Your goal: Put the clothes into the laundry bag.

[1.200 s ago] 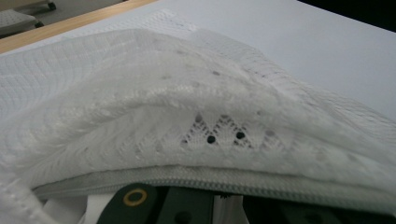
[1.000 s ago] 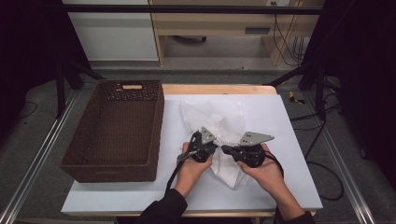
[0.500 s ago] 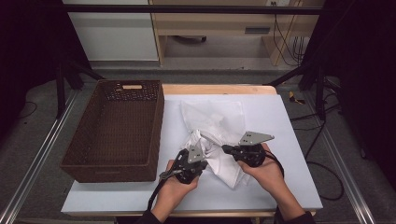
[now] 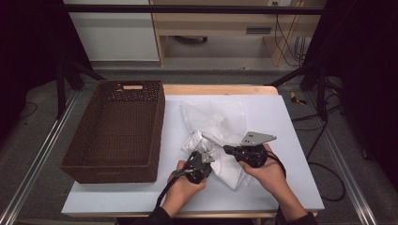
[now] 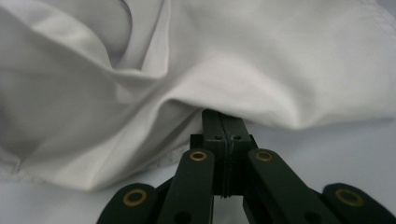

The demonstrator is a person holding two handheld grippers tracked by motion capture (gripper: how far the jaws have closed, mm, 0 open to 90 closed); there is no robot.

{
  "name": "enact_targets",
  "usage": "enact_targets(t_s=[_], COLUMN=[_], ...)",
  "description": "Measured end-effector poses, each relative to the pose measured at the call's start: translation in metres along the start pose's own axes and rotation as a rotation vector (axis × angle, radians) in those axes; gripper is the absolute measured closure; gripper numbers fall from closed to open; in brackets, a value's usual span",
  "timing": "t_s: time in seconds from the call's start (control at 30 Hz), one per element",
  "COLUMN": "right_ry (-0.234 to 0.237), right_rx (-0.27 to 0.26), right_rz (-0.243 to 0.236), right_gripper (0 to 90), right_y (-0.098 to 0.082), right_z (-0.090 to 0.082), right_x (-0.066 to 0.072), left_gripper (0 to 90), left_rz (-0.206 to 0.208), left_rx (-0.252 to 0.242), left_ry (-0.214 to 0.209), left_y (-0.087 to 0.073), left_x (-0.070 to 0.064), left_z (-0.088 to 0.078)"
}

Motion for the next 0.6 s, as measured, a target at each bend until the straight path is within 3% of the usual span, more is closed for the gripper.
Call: enact_targets(t_s=[0.2, 0.37, 0.6], right_ry=[0.005, 0.008, 0.009], right_rx=[-0.003, -0.001, -0.001], right_rz=[-0.004, -0.006, -0.006], right_gripper=[90.0, 90.0, 90.0], right_y=[0.001, 0.001, 0.001], right_z=[0.000, 0.000, 0.000], right_x=[0.002, 0.002, 0.003], left_gripper=[90.0, 90.0, 90.0], left_rz=[-0.035, -0.033, -0.073], left_rx=[-0.037, -0.067, -0.122], left_ry=[0.023, 0.045, 0.055], left_y=[0.014, 0.021, 0.030], left_x=[0.011, 0.012, 0.012], left_z=[0.009, 0.016, 0.025])
Point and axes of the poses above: each handheld gripper's, and its own axes: z roughly forward along the jaws, y roughly out of its top, x roughly to its left, the point moved 8 cm from there along z, roughly forward along the jaws, and after that the axes turned 7 degrees about -z, right-handed, at the moved point
